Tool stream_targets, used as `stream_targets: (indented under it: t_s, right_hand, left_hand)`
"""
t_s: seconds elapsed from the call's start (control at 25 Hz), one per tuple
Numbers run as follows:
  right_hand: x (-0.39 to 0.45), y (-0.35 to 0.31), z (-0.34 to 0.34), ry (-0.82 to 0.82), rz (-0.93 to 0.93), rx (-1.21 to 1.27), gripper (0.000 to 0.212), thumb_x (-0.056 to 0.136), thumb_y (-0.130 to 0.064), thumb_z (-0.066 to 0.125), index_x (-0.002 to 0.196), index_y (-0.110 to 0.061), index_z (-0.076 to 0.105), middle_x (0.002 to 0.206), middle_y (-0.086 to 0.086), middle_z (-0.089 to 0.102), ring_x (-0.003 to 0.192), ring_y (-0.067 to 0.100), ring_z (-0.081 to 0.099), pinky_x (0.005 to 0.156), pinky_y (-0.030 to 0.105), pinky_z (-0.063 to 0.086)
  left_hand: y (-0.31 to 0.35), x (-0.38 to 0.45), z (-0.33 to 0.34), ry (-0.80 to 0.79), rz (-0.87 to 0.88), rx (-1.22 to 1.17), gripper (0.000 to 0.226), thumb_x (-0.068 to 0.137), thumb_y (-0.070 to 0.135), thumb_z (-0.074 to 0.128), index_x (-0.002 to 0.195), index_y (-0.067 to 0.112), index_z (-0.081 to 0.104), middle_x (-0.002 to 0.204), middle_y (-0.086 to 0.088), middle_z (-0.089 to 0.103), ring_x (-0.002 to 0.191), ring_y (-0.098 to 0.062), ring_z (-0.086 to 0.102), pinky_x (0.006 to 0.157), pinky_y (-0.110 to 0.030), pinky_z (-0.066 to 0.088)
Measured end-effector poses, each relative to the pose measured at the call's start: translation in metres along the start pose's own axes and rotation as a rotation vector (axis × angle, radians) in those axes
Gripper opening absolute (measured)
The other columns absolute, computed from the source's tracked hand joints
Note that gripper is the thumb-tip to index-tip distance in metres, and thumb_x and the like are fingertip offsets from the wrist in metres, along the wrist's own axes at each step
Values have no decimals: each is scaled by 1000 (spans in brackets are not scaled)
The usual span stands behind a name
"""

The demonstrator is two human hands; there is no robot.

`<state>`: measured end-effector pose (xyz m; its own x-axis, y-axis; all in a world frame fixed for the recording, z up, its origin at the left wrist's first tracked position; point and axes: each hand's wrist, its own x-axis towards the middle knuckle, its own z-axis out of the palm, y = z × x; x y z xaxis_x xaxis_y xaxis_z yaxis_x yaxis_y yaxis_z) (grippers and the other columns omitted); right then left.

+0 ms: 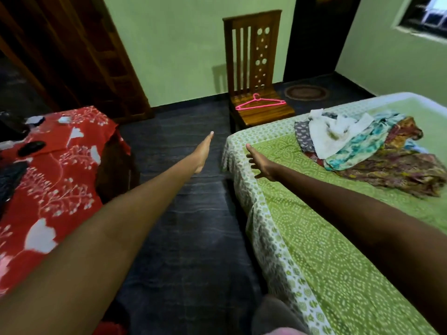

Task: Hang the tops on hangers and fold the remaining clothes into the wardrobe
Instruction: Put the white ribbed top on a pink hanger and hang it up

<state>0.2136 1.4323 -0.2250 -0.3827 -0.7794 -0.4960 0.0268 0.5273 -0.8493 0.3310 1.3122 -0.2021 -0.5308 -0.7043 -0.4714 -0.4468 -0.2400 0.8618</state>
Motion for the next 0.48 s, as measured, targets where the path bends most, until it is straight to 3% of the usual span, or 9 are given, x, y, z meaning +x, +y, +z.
stream_targets:
  t_s: [0.32,0.48]
  right_hand:
    - [160,-26,-116,217,62,83,64,98,-54,16,150,-15,17,157,9,12,143,28,16,111,51,18]
    - [220,-32,-182,312,139,168,66,97,-56,18,150,-16,16,158,9,12,143,28,16,111,51,18]
  left_hand:
    - [76,170,53,-137,-14,5,62,100,50,11,150,14,8,156,-6,17,142,-22,20,112,-34,19]
    - [119,263,78,-208,-53,-7,65,98,54,16,150,17,9,155,-3,17,143,-25,20,112,-39,23]
